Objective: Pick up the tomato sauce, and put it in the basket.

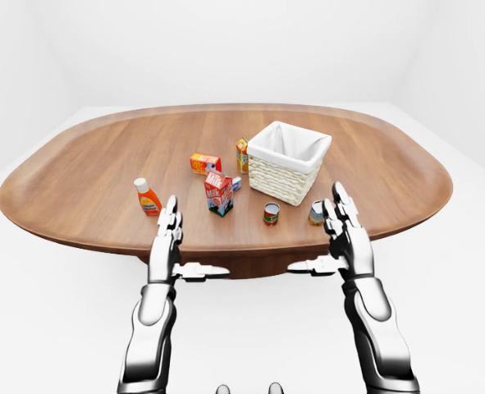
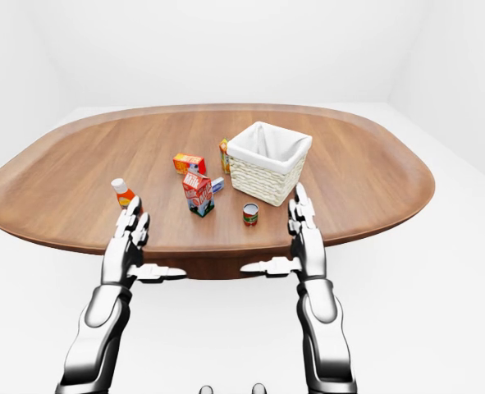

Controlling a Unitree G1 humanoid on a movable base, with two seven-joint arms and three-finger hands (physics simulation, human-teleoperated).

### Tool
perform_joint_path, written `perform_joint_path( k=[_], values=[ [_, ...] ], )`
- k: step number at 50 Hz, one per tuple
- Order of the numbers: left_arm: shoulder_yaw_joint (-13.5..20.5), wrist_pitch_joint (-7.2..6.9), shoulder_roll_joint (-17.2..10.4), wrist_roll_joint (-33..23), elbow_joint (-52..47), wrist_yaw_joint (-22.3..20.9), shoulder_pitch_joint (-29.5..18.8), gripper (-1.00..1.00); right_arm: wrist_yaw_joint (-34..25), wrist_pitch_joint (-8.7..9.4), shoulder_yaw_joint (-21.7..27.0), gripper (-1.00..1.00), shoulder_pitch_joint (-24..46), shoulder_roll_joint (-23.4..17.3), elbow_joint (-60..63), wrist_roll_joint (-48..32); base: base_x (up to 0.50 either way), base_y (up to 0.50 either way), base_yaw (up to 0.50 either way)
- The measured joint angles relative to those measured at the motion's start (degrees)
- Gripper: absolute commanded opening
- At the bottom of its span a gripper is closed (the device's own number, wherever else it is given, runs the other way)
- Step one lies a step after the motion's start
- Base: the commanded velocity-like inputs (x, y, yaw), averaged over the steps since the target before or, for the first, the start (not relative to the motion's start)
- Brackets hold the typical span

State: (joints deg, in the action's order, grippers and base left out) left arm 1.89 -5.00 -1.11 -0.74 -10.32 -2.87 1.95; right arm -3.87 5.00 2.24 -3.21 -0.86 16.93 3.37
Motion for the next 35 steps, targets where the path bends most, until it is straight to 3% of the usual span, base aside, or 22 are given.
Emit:
perform_joint_path(
  k=[27,35],
  values=[
    [1.5,0.00,-0.5,0.0,-5.2,-0.8,-0.3,1.00,-0.3,0.00,0.3,1.00,-0.5,0.0,4.3,0.4,0.00,0.00,0.00],
    [1.5,0.00,-0.4,0.0,-6.0,-1.0,0.1,1.00,-1.1,0.00,0.2,1.00,-1.1,0.0,4.6,0.6,0.45,0.00,0.00]
  ],
)
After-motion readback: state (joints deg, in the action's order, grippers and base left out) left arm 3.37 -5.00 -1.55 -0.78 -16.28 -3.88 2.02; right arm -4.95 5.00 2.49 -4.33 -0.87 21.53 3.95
